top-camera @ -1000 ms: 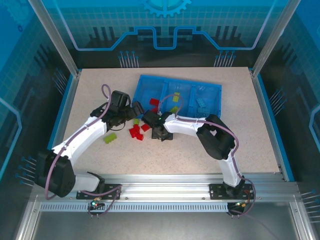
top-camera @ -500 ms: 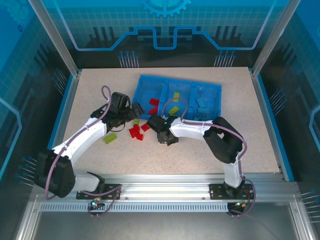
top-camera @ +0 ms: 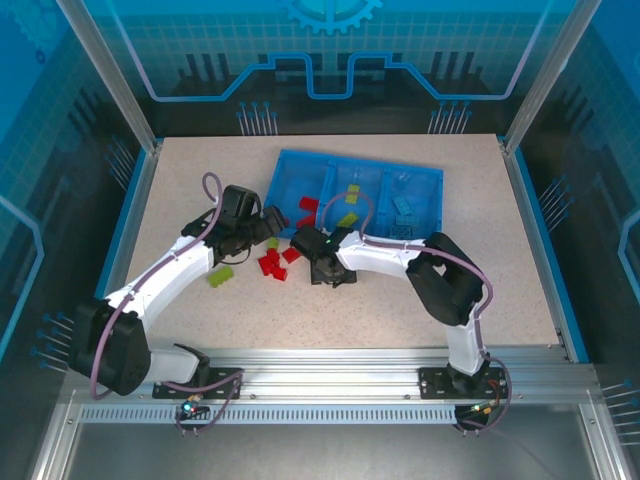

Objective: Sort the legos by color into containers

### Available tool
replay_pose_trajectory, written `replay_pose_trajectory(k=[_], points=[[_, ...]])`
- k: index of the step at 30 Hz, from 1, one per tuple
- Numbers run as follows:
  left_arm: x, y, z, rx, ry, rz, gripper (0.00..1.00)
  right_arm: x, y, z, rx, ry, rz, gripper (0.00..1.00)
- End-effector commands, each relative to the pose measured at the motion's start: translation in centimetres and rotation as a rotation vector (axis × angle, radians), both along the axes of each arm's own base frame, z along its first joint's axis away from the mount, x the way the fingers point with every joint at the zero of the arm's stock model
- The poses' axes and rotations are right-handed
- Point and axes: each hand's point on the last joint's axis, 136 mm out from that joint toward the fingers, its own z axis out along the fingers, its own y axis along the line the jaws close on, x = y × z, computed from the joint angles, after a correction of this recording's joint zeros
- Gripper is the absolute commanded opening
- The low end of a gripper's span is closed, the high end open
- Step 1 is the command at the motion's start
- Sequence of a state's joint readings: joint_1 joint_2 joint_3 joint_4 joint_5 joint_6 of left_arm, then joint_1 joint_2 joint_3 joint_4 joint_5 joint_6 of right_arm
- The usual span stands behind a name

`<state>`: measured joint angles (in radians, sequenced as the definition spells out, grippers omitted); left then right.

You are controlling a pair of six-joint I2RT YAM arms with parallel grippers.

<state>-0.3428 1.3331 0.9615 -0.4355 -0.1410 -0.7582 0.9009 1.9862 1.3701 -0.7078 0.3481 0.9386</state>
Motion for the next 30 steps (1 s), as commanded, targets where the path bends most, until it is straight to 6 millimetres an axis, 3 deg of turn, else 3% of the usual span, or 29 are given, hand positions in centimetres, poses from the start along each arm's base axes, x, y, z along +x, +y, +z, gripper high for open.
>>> replay_pose_trajectory(k=[1, 5, 11, 19, 23, 25, 30], points=[[-0.1, 0.5, 0.3, -0.001, -0.016, 0.014, 0.99, 0.0, -0.7, -0.8, -0.024, 0.037, -0.047, 0.66], [0.0, 0.4, 0.4, -0.004, -0.018, 0.014, 0.99, 0.3, -1.2, -1.4, -0.038, 0.052, -0.067, 0.63], [-0.1, 0.5, 0.2, -0.005, -0.012, 0.017, 0.99, 0.5, -1.6, -1.5, -0.057, 0.04, -0.063, 0.38], [0.0, 0.3, -0.3, -0.014, -0.003, 0.02, 0.99, -1.9, -2.3, -0.4, -0.076, 0.039, 0.002, 0.24], [0.1, -0.1, -0.6, -0.029, 0.005, 0.015, 0.99, -3.2, -2.0, 2.1, -0.067, -0.009, 0.062, 0.24], [0.1, -0.1, -0.8, -0.03, 0.011, 0.011, 0.99, -3.4, -1.9, 4.3, -0.03, -0.049, 0.072, 0.24], [-0.3, -0.4, -0.9, -0.018, 0.017, -0.011, 0.99, -1.9, -5.0, 9.3, 0.004, -0.157, 0.018, 0.26]])
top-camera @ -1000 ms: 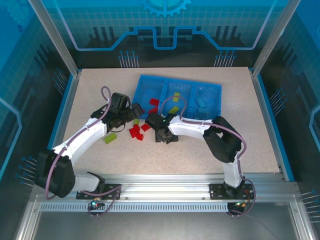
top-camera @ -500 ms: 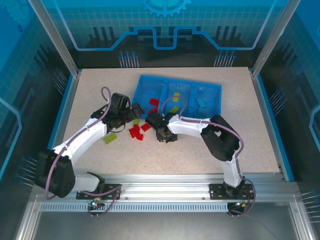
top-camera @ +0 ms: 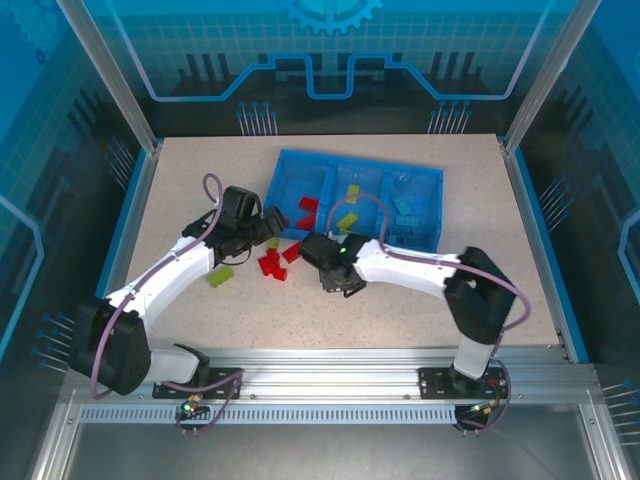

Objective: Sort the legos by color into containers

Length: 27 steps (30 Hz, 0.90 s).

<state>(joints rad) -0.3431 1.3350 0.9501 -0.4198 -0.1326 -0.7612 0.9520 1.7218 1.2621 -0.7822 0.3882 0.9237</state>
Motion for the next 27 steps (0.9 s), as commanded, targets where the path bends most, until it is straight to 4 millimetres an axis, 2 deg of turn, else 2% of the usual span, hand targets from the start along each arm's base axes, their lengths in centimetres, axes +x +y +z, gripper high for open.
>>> replay_pose_trajectory(k=[1, 5, 10, 19, 27], points=[[-0.4, -0.4, -0.6, 0.003, 0.015, -0.023, 0.99, 1.8, -4.3, 3.9, -0.027, -0.094, -0.065, 0.26], [-1.3, -1.5, -0.9, 0.078, 0.016, -0.104, 0.99, 3.9, -9.2, 5.8, 0.01, -0.13, -0.162, 0.27], [-2.7, -3.4, -2.2, 0.112, 0.028, -0.212, 0.99, 6.4, -14.6, 4.5, 0.083, -0.047, -0.249, 0.28], [-4.6, -7.5, -4.2, 0.139, 0.061, -0.373, 0.99, 10.4, -17.3, 1.8, 0.071, 0.054, -0.26, 0.29], [-5.1, -9.4, -5.8, 0.163, 0.091, -0.486, 0.98, 12.6, -18.7, -0.3, 0.03, 0.136, -0.265, 0.4]])
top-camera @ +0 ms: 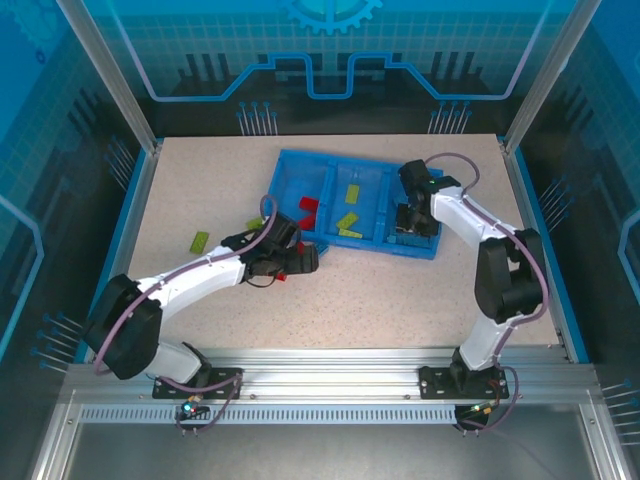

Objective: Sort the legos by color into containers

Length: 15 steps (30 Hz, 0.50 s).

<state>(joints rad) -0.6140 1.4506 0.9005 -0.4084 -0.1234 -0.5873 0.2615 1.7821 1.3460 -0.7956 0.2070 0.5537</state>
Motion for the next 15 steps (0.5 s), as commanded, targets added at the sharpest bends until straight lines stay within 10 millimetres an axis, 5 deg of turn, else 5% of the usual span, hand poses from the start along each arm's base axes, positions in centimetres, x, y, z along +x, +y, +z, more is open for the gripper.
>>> replay_pose_trajectory(k=[1, 9, 15], points=[[0.2, -1.3, -0.3, 0.011, -0.006, -0.086, 0.97, 0.1, -0.1, -0.1, 0.004, 0.038, 0.03, 0.45], [1.7, -3.8, -1.9, 0.149, -0.013, -0.257, 0.96, -0.5, 0.0, 0.8, 0.027, 0.017, 0.03, 0.77], [3.3, -4.7, -2.9, 0.187, -0.016, -0.279, 0.94, -1.5, -0.5, 1.3, 0.024, 0.004, 0.024, 0.83]])
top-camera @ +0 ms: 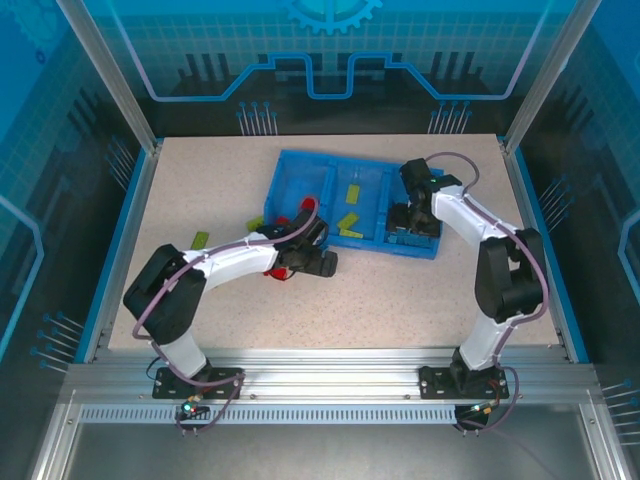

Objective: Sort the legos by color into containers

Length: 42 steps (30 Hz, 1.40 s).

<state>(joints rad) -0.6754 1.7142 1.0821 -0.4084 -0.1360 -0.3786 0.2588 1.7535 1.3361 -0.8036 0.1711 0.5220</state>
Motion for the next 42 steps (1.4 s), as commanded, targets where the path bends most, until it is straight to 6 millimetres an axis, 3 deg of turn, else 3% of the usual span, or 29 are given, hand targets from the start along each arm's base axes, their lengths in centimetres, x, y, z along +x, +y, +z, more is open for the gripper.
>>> replay_pose_trajectory(k=[1, 15, 24, 29, 36, 42], points=[[1.1, -0.2, -0.3, 0.059, -0.024, -0.042, 0.94, -1.1, -1.1, 0.6, -0.005, 0.007, -0.016, 0.83], [2.8, -0.8, -2.1, 0.118, -0.04, -0.056, 0.81, -1.6, -2.0, 0.4, 0.006, 0.006, -0.047, 0.84], [2.5, -1.4, -2.4, 0.114, -0.043, -0.044, 0.49, -1.8, -2.2, 0.4, 0.005, 0.004, -0.053, 0.85], [1.9, -1.5, -1.8, 0.095, -0.048, -0.036, 0.33, -2.0, -2.2, 0.2, 0.004, 0.009, -0.055, 0.85], [-0.1, -1.6, -0.6, 0.067, -0.014, -0.016, 0.31, -1.6, -1.7, 0.9, 0.042, -0.021, -0.056, 0.85], [-3.5, -1.9, -1.5, 0.02, 0.087, 0.007, 0.26, -0.9, -0.7, 1.9, 0.106, -0.06, -0.047, 0.86]])
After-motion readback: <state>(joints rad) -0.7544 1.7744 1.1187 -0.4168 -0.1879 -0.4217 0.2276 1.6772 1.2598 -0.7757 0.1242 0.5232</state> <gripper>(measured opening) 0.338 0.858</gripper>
